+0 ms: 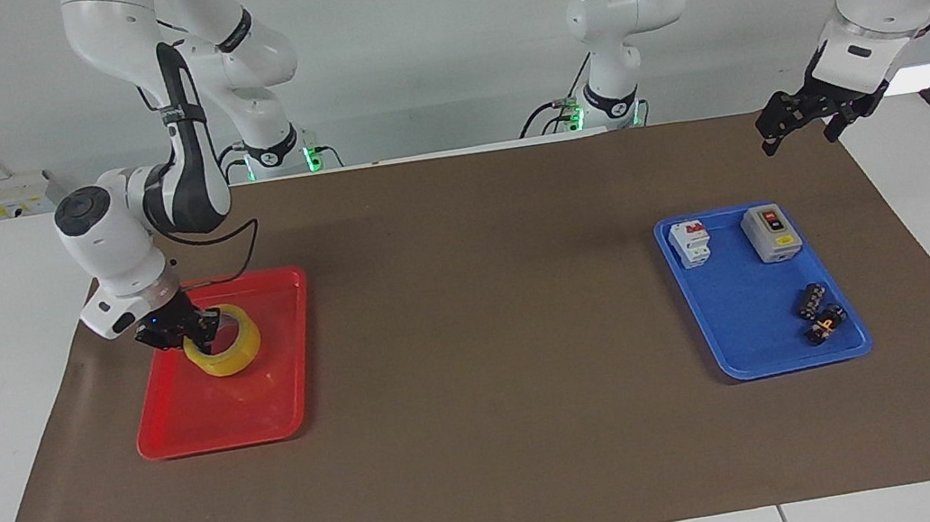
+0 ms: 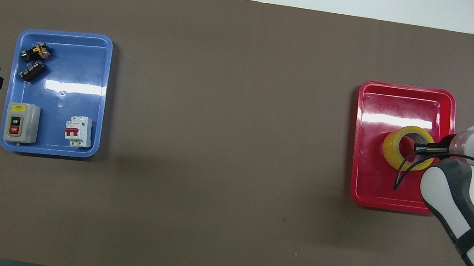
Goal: Place and move tape with both arms
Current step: 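Release the tape in the red tray and withdraw the right gripper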
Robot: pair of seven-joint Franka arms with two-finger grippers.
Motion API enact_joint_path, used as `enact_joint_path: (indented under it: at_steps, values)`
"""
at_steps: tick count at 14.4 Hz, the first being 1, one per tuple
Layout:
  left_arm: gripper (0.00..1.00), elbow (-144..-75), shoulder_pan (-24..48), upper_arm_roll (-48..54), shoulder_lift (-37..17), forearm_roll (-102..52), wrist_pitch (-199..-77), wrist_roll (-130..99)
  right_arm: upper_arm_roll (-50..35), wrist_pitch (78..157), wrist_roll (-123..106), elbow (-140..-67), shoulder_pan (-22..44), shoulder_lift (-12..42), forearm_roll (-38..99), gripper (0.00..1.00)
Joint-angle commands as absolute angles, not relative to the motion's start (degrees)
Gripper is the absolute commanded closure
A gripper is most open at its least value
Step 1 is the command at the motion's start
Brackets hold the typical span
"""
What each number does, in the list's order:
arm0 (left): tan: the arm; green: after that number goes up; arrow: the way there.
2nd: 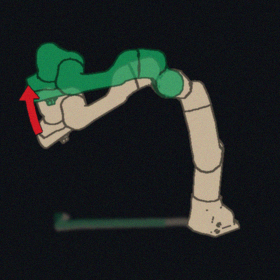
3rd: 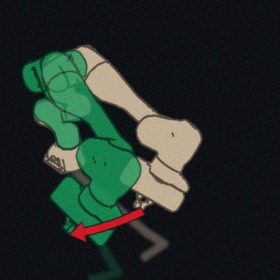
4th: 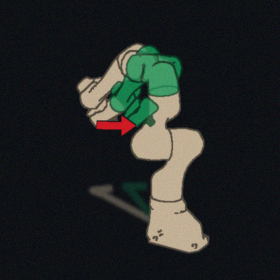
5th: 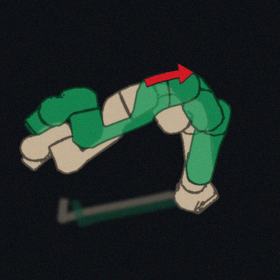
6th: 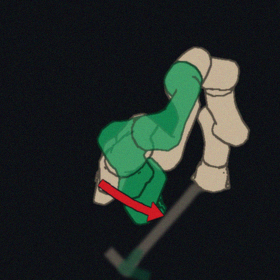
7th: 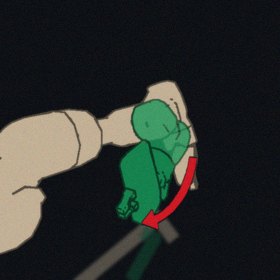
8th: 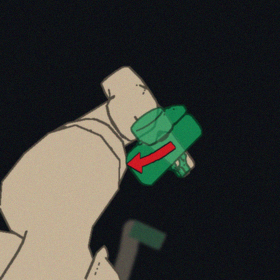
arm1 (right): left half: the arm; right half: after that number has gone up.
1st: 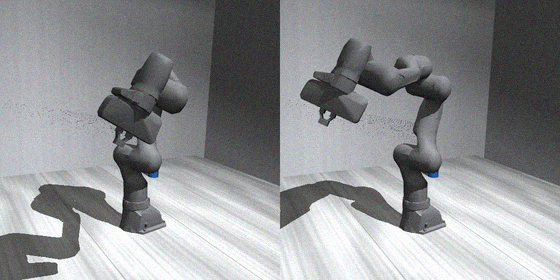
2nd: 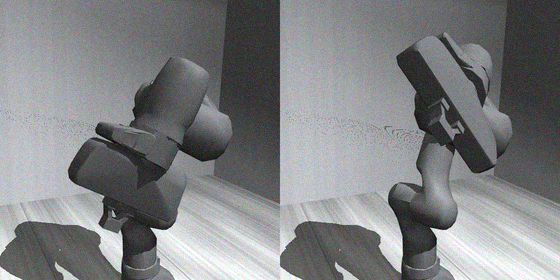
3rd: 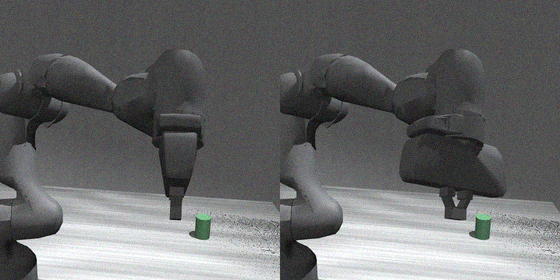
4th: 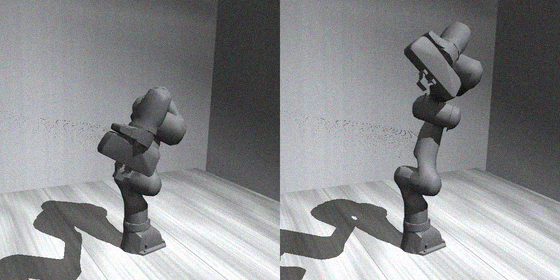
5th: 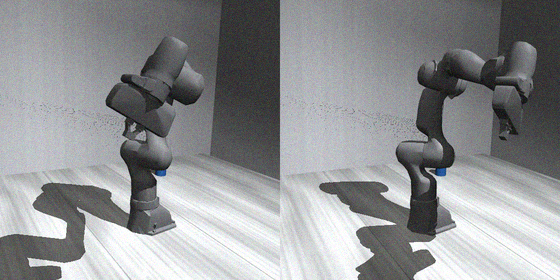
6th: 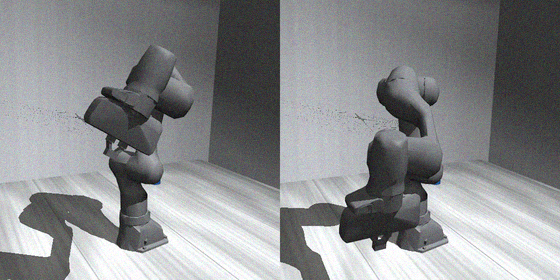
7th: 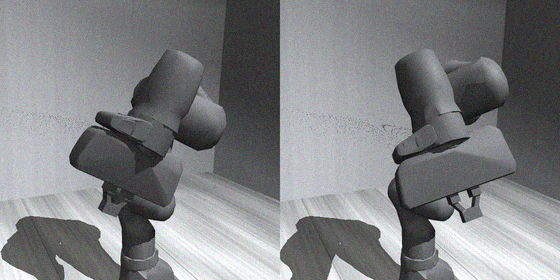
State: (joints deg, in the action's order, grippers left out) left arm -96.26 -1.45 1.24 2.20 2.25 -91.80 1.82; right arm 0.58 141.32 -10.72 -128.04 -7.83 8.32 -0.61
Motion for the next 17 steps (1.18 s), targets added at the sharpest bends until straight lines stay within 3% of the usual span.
enact_joint_path:
  at_steps: [1, 5, 6, 7, 8, 12, 17]
  values:
    - [0.00, -96.24, -1.76, 1.23, 2.29, 0.97, -91.41, 2.72, 0.35, 143.44, -10.02, -128.41, -7.91, 9.14, -0.09, 1.00]
    - [0.00, -96.24, -1.76, 1.23, 2.29, 0.97, -91.41, 2.72, 0.35, 143.88, -9.58, -129.02, -7.82, 9.05, -0.09, 1.00]
    - [0.00, -96.24, -1.76, 1.23, 2.29, 0.88, -91.41, 2.72, 0.35, 143.88, -9.58, -129.02, -7.82, 9.05, -0.09, 0.96]
    - [0.00, -96.24, -1.76, 1.23, 2.29, 0.97, -91.41, 2.72, 0.35, 143.88, -9.58, -129.02, -7.82, 9.05, -0.09, 0.44]
    - [0.00, -96.24, -1.76, 1.23, 2.29, 0.97, -91.41, 2.72, 0.35, 143.70, -9.58, -128.76, -7.74, 9.05, -0.09, 0.00]
    - [0.00, -96.24, -1.76, 1.23, 2.29, 0.97, -91.41, 2.72, 0.00, 140.47, -9.41, -125.61, -7.47, 7.74, -0.09, 0.00]
    - [0.00, -96.24, -1.76, 1.23, 2.29, 0.97, -91.41, 2.72, -0.26, 122.64, 0.77, -111.12, -3.88, 7.12, -0.88, 0.00]
